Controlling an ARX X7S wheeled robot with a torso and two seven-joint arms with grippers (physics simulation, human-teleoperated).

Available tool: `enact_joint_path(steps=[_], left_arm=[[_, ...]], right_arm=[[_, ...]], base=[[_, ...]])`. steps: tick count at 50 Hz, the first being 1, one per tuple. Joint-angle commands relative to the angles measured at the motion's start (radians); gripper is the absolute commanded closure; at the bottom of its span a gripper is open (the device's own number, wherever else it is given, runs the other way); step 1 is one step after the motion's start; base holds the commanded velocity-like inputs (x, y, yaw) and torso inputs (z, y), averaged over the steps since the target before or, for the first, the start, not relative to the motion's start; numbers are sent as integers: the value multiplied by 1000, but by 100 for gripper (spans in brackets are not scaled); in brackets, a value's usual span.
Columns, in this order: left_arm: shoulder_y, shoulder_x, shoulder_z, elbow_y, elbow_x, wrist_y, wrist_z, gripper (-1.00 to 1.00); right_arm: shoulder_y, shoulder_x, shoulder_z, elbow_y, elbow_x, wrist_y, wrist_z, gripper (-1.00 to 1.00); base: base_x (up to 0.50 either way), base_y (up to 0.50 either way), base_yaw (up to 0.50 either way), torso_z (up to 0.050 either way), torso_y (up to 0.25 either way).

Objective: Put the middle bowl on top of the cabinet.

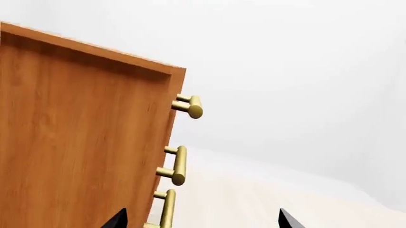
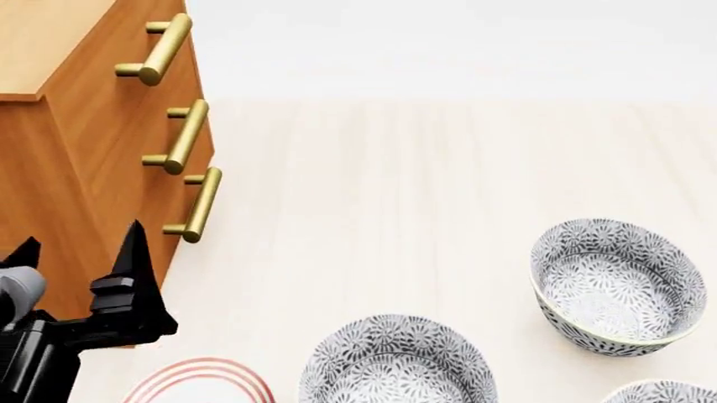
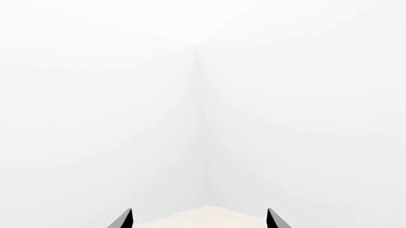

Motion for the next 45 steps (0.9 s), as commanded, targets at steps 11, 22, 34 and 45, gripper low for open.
enact_joint_path(steps=[11, 22, 34, 45], left_arm=[[33, 85, 20, 1, -141, -49, -55, -100], [56, 89, 99, 3, -136, -34, -59, -100], [75, 105, 168, -36, -141, -11, -70, -100], [82, 116, 214, -140, -190, 15, -50, -100]], right_arm=[[-3, 8, -4, 0, 2, -11, 12, -100], [-7, 12, -5, -5, 5, -13, 18, -100], [-15, 16, -4, -10, 8, -18, 23, -100], [-28, 22, 1, -13, 14, -31, 24, -100]], base=[[0, 0, 0, 0, 0], [0, 0, 0, 0, 0], [0, 0, 0, 0, 0], [0, 0, 0, 0, 0]])
